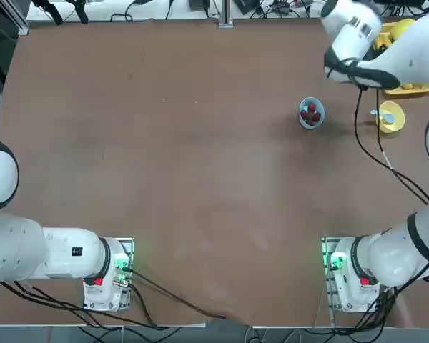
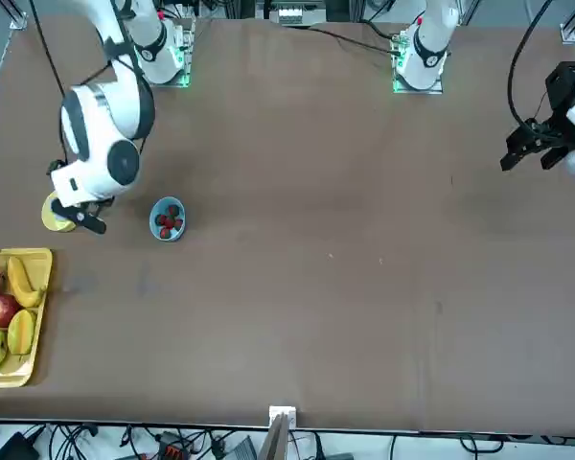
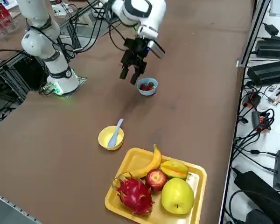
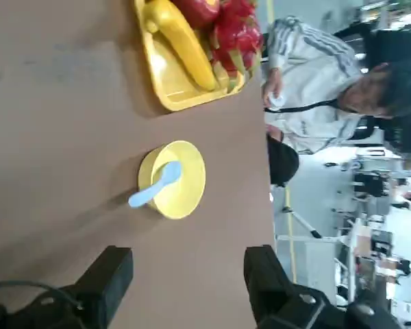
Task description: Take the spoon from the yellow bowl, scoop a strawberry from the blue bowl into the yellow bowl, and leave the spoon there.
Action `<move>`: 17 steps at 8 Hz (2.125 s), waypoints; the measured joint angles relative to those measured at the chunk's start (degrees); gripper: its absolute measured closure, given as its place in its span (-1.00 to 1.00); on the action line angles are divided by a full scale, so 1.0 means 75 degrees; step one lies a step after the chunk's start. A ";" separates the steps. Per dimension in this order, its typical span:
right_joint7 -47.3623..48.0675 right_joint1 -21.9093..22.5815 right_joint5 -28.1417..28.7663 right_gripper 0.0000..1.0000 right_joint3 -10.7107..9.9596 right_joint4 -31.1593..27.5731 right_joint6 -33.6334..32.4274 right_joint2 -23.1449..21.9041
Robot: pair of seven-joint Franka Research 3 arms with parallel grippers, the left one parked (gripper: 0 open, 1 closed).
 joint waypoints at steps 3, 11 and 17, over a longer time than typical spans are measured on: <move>0.1110 -0.0036 -0.1496 -0.97 -0.0019 -0.0521 0.0496 0.0915; 0.2142 -0.0198 -0.3083 -0.94 -0.0040 -0.1043 0.0775 0.2231; 0.2158 -0.0460 -0.3508 -0.89 -0.0084 -0.1043 0.0771 0.2612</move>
